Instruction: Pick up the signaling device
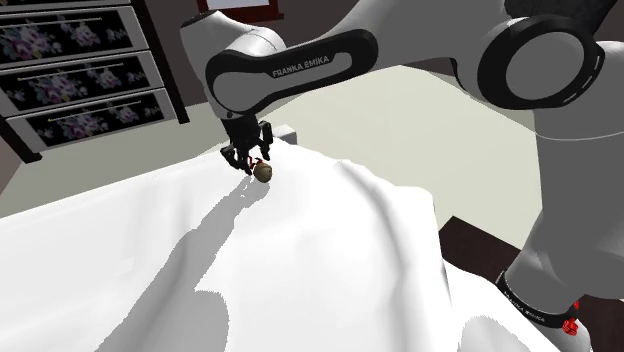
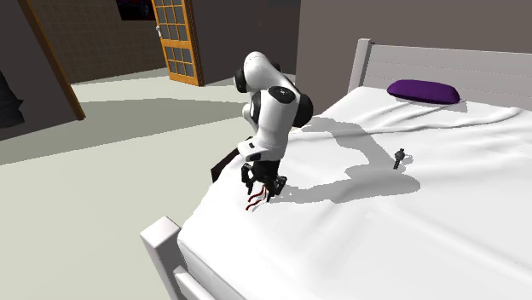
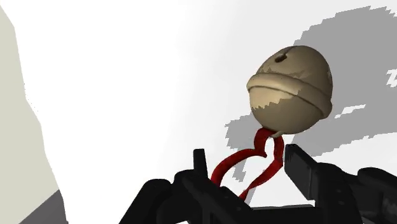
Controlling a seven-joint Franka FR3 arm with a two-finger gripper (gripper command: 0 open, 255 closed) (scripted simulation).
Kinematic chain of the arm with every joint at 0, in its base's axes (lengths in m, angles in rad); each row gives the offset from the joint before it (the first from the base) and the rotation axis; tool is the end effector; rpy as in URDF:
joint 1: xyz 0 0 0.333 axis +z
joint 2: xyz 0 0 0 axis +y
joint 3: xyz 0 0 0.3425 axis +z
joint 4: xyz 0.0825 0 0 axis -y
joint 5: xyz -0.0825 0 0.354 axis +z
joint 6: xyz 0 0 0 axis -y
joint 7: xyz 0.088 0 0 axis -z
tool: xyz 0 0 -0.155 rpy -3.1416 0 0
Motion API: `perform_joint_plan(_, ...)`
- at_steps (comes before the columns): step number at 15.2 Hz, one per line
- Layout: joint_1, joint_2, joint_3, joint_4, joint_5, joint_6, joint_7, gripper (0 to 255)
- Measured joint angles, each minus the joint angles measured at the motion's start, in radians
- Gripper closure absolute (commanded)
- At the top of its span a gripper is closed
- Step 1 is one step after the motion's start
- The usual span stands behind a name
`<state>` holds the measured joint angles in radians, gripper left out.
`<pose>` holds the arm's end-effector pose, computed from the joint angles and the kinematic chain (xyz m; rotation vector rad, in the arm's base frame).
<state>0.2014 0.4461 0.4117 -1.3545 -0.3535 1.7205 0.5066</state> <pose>0.5915 0.2985 0.4643 2.9629 0.1999 0.0819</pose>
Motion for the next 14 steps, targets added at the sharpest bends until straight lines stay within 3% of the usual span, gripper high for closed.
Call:
perform_joint_plan(9, 0.003, -0.006, 0.003, 0.003, 0.000, 0.004, 0.002, 255)
perform_joint_plan(14, 0.007, 0.002, 0.002, 0.057, 0.001, -0.051, -0.011, 255)
